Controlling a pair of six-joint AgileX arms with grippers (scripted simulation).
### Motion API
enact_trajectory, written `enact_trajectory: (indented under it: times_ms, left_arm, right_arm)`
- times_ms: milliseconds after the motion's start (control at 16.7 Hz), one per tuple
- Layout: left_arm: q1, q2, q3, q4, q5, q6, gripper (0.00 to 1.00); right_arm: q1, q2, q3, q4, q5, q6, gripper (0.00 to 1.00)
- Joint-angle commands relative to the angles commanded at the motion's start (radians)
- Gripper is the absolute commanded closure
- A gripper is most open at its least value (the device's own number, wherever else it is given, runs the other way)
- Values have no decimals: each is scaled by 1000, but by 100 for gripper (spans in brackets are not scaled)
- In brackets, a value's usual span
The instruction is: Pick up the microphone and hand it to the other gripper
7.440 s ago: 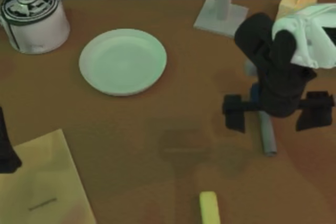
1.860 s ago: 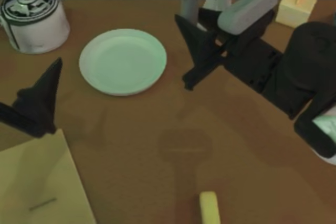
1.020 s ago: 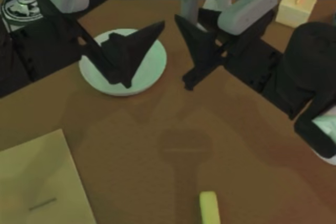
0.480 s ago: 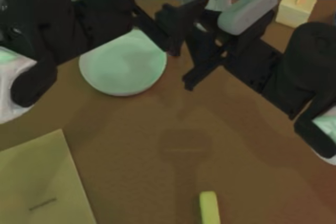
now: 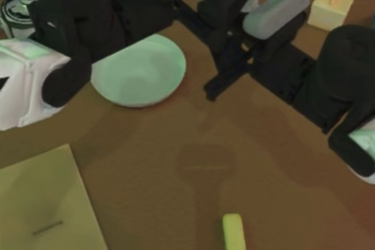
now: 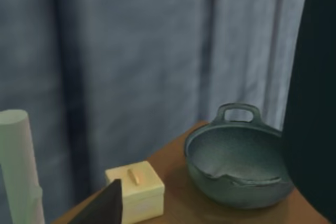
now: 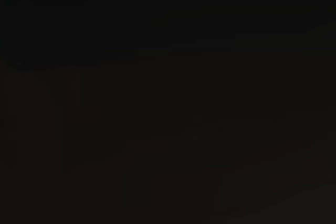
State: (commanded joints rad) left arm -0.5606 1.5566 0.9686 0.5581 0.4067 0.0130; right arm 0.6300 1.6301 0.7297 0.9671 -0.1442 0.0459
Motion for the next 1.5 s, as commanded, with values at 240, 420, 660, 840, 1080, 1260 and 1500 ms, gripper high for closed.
enact_trajectory:
  times_ms: [240,420,660,840,1080,1260,1500]
  left_arm:
    - [0,0,0,0,0,0,30]
    - [0,0,0,0,0,0,53]
    - [0,0,0,0,0,0,83]
    - [0,0,0,0,0,0,100]
    - [0,0,0,0,0,0,100]
    - [0,0,0,0,0,0,100]
    - [0,0,0,0,0,0,100]
  right_arm:
    - [0,0,0,0,0,0,100]
    - [0,0,0,0,0,0,100]
    - [0,0,0,0,0,0,100]
    - [0,0,0,0,0,0,100]
    - [0,0,0,0,0,0,100]
    - [0,0,0,0,0,0,100]
    - [0,0,0,0,0,0,77]
